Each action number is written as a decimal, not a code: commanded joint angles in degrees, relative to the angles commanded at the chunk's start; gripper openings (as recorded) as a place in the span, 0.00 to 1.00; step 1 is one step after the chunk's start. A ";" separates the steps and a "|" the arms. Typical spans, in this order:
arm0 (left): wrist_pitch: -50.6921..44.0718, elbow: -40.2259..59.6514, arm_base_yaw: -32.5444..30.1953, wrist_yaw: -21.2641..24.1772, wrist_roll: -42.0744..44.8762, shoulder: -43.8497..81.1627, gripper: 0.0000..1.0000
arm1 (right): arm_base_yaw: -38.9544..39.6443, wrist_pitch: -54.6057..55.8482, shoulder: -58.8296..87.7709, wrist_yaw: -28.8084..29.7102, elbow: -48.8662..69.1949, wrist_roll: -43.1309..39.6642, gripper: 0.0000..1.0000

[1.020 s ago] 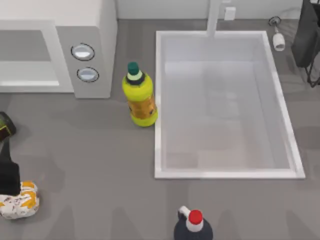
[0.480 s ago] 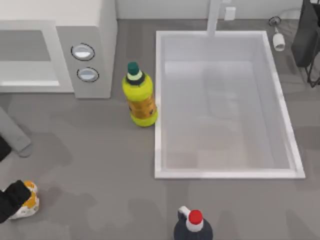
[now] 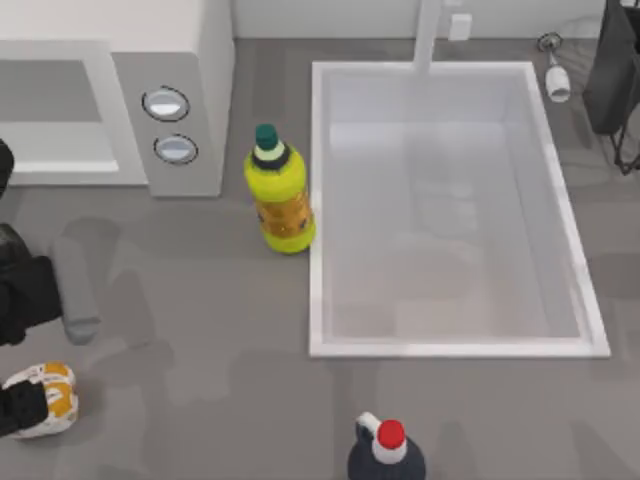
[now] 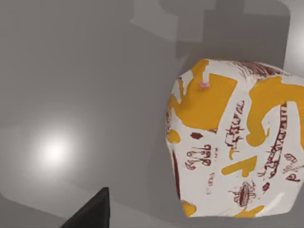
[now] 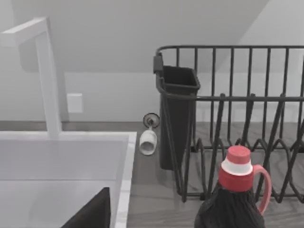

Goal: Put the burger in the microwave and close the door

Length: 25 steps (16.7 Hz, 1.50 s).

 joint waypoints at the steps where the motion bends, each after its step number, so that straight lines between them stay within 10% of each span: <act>1: -0.56 0.51 -0.06 0.00 0.66 0.83 1.00 | 0.00 0.00 0.00 0.00 0.00 0.00 1.00; 21: 20.63 -9.86 0.01 0.00 1.11 11.92 1.00 | 0.00 0.00 0.00 0.00 0.00 0.00 1.00; 25: 20.63 -9.86 0.01 0.00 1.11 11.92 0.70 | 0.00 0.00 0.00 0.00 0.00 0.00 1.00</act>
